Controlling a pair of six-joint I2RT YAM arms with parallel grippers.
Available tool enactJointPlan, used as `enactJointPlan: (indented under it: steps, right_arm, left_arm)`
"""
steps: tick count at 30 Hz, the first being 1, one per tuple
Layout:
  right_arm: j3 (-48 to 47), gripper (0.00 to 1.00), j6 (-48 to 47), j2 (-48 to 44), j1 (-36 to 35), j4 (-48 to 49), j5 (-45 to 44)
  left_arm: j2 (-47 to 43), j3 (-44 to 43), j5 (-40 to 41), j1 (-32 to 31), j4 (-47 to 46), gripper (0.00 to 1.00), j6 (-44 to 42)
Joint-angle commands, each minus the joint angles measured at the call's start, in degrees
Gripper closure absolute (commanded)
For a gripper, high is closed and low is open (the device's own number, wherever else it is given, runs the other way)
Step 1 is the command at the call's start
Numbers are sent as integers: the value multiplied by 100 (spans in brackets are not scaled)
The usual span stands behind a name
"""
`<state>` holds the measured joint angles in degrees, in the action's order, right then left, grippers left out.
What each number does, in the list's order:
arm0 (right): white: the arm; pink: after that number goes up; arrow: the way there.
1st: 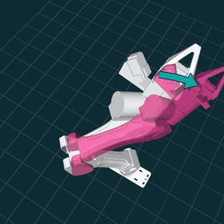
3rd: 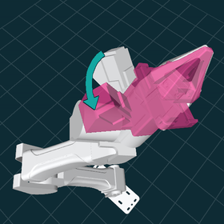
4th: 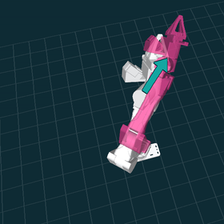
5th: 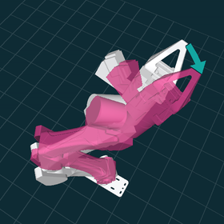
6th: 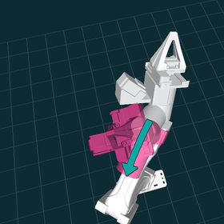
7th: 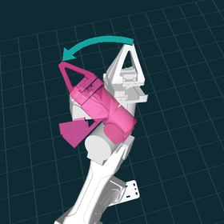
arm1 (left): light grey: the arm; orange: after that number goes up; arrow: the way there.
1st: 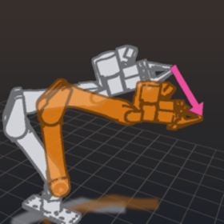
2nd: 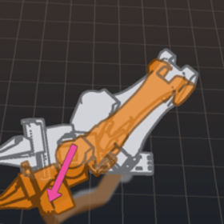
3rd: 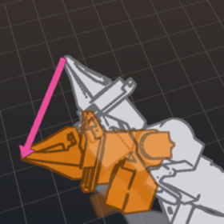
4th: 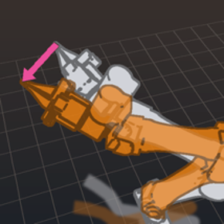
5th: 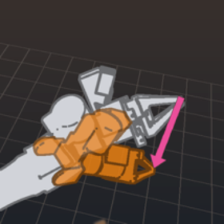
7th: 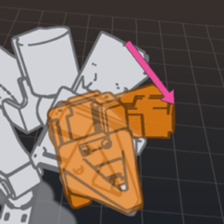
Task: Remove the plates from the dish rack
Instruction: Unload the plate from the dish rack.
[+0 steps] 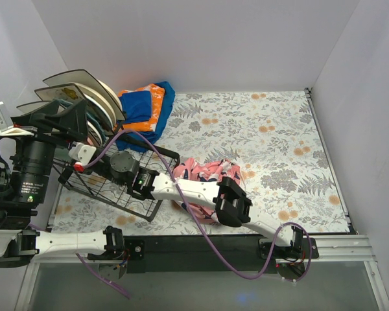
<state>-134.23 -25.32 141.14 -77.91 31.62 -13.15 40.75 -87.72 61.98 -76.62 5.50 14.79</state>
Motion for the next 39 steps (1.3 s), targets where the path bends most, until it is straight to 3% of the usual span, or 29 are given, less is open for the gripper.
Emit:
enactJointPlan:
  steps: [1,26,39]
  right_arm:
    - [38,99,-658,-201,-14,450,611]
    - [407,99,-1396,-702,-356,1338,629]
    - [319,99,-1318,-799,-365,1672,463]
  left_arm:
    - [29,-96,-10,-11,-14,28,-72]
    - [223,-667,122,-11,180,28,-143]
    - [126,-711,174,-2,206,28,-169]
